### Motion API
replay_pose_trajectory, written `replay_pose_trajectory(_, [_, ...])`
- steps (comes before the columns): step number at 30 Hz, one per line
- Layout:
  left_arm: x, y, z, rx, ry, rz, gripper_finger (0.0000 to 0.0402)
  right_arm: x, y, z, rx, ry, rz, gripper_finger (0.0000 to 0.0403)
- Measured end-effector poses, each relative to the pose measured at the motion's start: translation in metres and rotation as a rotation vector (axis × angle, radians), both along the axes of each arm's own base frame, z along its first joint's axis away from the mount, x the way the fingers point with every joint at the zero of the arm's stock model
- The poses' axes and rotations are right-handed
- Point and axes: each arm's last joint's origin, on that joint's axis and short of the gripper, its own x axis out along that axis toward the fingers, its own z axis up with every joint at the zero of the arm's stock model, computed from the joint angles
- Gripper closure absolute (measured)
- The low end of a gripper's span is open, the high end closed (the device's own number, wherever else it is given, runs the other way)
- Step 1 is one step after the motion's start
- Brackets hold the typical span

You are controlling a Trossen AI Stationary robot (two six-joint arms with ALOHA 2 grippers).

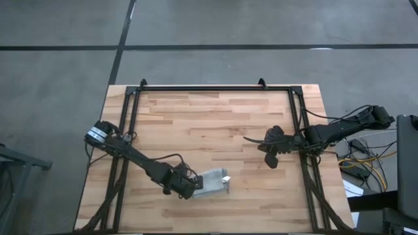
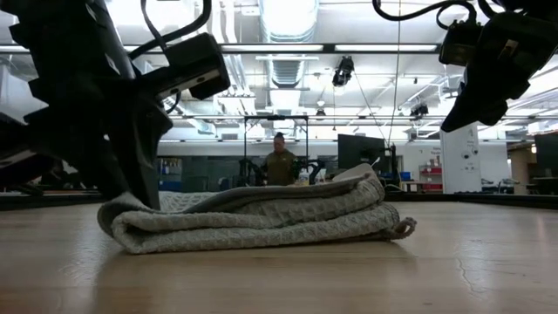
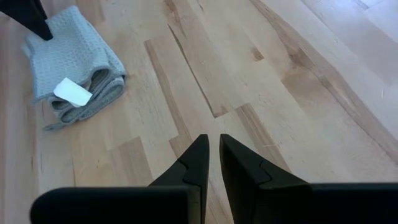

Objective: Fold microfiber towels
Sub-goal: Fold the microfiber cloth on the table

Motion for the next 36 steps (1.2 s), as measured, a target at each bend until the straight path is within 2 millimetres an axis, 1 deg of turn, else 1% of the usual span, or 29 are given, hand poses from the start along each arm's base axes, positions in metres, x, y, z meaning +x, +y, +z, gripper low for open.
replay_pose_trajectory(8, [-0.001,0.0,0.002,0.001,-0.005,-0.002,0.039,0.0,0.0,0.0,0.0,0.0,0.0,0.0364])
replay_pose_trajectory(16, [-0.001,0.001,0.022,-0.017,-0.072,-0.012,0.039,0.0,0.0,0.0,-0.007,0.003,0.006,0.0364])
replay_pose_trajectory(23, [-0.001,0.003,0.038,0.007,-0.138,0.001,0.039,0.0,0.0,0.0,-0.009,0.003,0.007,0.0364])
replay_pose_trajectory(30, [0.007,0.005,0.048,0.014,-0.18,-0.005,0.039,0.0,0.0,0.0,-0.009,0.002,0.007,0.0364])
replay_pose_trajectory(36, [0.019,0.014,0.06,0.06,-0.23,-0.022,0.039,0.0,0.0,0.0,-0.009,0.002,0.007,0.0364])
